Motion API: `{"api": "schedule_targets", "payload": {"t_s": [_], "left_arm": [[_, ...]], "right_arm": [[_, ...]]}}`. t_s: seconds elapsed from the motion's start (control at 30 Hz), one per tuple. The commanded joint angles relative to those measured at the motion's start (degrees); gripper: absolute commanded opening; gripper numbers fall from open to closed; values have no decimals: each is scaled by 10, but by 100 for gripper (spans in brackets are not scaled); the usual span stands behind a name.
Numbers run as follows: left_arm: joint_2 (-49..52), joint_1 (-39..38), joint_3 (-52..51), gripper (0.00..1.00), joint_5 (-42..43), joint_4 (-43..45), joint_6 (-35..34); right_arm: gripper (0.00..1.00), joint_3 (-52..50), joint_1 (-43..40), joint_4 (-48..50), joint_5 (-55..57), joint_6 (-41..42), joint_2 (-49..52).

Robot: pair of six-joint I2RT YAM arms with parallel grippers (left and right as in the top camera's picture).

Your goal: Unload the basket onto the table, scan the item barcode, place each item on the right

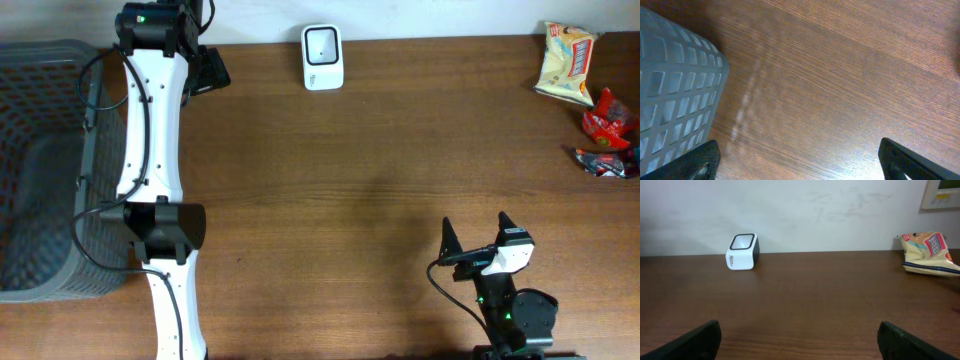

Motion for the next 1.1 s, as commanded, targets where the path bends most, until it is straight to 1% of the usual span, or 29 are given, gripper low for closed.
{"api": "schedule_targets", "payload": {"t_s": [0.0, 0.93, 1.03, 1.07], "left_arm": [[-11, 2, 5, 99, 0, 1, -5], [-13, 1, 5, 99, 0, -1, -5], [-38, -3, 5, 99, 9, -28, -5], [-52, -6, 4, 99, 16, -31, 13]], "right_arm": [[98, -4, 5, -2, 10, -4, -4], [98, -4, 5, -2, 10, -4, -4], [98, -4, 5, -2, 10, -4, -4], [98, -4, 5, -2, 10, -4, -4]]}}
